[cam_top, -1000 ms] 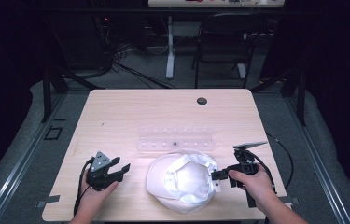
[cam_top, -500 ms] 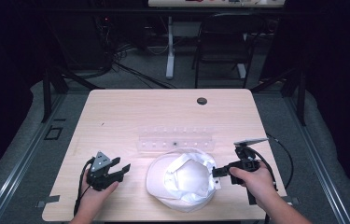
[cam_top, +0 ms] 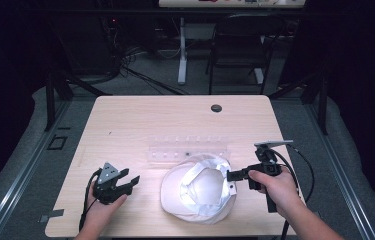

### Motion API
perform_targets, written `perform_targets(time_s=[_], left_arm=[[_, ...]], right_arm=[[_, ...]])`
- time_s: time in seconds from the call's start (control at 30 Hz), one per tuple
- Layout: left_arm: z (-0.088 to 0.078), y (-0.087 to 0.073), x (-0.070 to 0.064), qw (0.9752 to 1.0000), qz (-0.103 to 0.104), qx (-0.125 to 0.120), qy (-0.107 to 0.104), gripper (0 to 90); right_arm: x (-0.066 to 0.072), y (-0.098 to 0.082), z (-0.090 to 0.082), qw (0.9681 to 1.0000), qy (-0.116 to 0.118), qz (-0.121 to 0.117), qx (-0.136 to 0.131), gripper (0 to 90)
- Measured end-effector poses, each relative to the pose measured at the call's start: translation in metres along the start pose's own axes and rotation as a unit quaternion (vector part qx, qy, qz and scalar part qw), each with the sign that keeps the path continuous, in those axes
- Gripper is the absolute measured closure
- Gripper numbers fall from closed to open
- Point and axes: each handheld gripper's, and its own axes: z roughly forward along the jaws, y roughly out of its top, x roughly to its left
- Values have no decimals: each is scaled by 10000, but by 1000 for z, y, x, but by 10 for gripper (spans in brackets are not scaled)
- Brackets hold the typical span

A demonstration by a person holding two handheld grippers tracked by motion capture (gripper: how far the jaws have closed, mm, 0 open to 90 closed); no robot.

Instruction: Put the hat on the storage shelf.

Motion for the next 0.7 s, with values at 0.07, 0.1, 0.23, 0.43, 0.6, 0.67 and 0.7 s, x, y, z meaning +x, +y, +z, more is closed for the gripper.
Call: perform_targets(time_s=[0.07,0.1,0.23,0.43,0.6,0.67,0.7], left_arm=[[0,0,0,10000,0,-10,4,485],[0,0,0,10000,-1,-9,3,485],[0,0,0,10000,1,-6,0,486],[0,0,0,10000,6,8,-1,486],[0,0,0,10000,4,5,-2,486],[0,0,-1,10000,8,8,-6,486],[0,0,-1,10000,7,6,-10,486]], right_arm=[[3,1,-1,10000,86,-21,-38,821],[4,2,-2,9999,124,-6,-49,821],[9,4,-6,9996,254,-85,-53,821],[20,7,-8,9983,498,-243,-198,822],[27,10,-10,9971,624,-354,-241,823],[34,13,-11,9956,760,-433,-325,823],[37,14,-12,9950,813,-447,-359,823]])
